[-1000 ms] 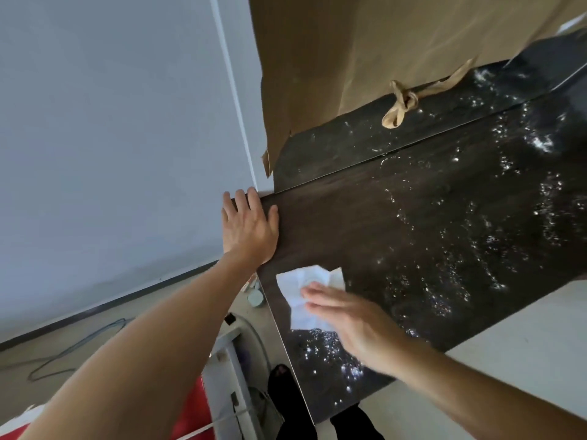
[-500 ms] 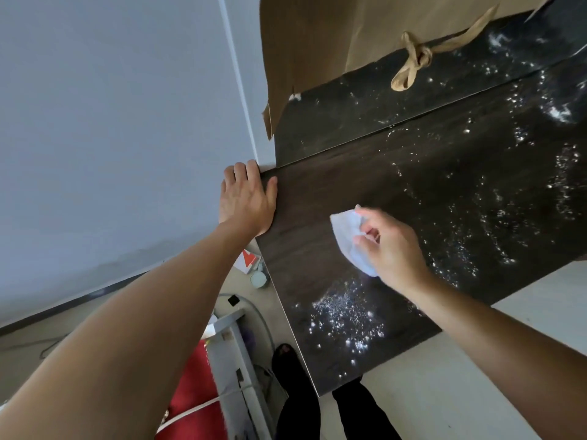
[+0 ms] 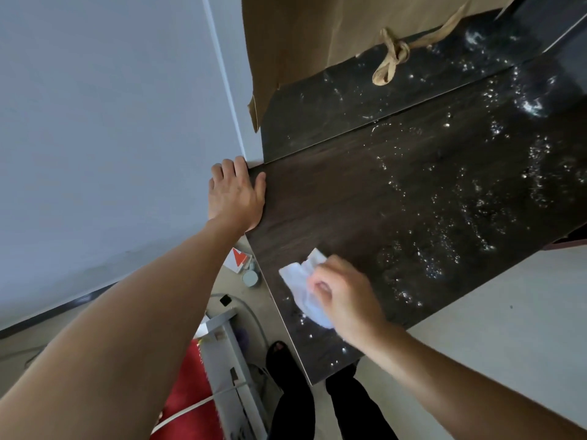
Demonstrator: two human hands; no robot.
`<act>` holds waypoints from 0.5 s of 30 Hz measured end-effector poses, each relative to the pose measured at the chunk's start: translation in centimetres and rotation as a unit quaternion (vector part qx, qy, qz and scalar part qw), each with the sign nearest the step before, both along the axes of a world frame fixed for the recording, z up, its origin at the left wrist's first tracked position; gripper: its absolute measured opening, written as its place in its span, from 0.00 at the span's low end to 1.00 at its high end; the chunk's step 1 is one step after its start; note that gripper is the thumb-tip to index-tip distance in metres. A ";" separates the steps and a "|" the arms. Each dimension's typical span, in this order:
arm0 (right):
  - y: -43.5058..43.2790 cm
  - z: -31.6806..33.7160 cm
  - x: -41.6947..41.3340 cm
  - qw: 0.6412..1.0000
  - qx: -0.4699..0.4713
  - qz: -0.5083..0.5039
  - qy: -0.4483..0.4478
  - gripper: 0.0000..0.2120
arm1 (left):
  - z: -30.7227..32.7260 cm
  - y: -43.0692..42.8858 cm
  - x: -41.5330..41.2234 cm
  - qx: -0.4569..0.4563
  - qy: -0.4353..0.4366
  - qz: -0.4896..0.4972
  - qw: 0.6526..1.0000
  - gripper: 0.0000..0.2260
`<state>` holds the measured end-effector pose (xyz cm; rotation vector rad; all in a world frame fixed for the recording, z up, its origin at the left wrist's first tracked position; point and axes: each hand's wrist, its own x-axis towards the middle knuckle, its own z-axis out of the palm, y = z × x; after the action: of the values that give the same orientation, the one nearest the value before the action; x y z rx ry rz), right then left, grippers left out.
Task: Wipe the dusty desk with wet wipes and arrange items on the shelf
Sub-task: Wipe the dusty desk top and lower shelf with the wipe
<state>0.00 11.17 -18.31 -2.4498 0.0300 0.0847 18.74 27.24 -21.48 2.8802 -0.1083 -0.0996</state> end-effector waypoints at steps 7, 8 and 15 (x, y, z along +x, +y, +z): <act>-4.8 0.1 2.1 0.998 -0.014 -0.058 0.005 0.05 | 0.0 -0.1 -0.1 0.016 -0.003 0.001 1.000 0.22; -5.0 0.0 2.4 0.997 -0.024 -0.078 -0.004 0.03 | 0.0 -0.2 -0.2 0.023 0.000 0.002 1.000 0.22; 0.0 0.4 -4.1 0.985 0.033 0.168 0.013 0.05 | 0.4 -1.2 -3.3 0.071 0.018 -0.021 0.997 0.30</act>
<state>-4.09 11.18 -17.90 -2.3658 -0.3691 0.2617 15.42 26.03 -21.04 3.0178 -0.1621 -0.1736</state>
